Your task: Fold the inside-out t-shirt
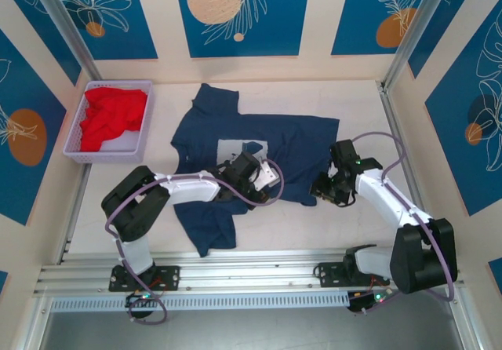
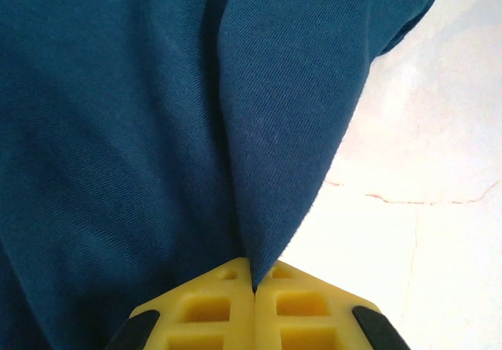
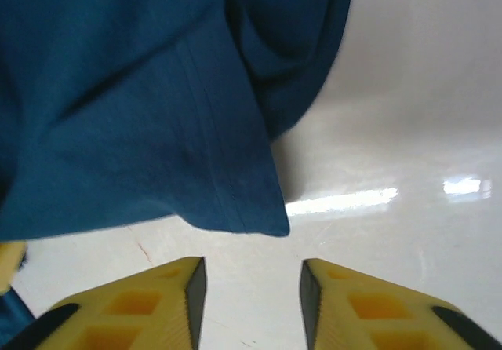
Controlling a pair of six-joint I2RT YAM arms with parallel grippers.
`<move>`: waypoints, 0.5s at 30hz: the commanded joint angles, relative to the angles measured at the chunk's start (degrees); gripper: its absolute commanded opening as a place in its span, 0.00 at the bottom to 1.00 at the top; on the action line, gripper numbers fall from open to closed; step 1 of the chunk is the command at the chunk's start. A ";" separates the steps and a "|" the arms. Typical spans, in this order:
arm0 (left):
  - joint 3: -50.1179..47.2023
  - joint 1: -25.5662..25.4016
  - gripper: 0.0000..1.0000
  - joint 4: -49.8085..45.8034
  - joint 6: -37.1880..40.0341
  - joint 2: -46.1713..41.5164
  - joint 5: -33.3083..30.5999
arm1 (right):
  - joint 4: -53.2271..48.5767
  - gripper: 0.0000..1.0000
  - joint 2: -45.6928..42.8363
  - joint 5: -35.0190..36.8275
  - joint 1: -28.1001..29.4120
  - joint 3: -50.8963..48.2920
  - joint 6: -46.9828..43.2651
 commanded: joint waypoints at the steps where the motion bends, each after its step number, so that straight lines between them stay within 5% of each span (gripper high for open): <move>1: 0.27 0.40 0.00 -0.90 -0.20 -1.73 1.97 | 4.02 0.44 1.51 -7.26 -1.46 -3.57 2.24; 9: 0.10 0.36 0.00 -0.57 -0.26 -1.63 2.01 | 13.00 0.43 7.14 -10.82 -3.59 -5.46 2.43; 15: 0.18 0.38 0.00 -0.66 -0.43 -2.05 2.04 | 13.10 0.05 5.83 -11.09 -4.79 -3.23 0.40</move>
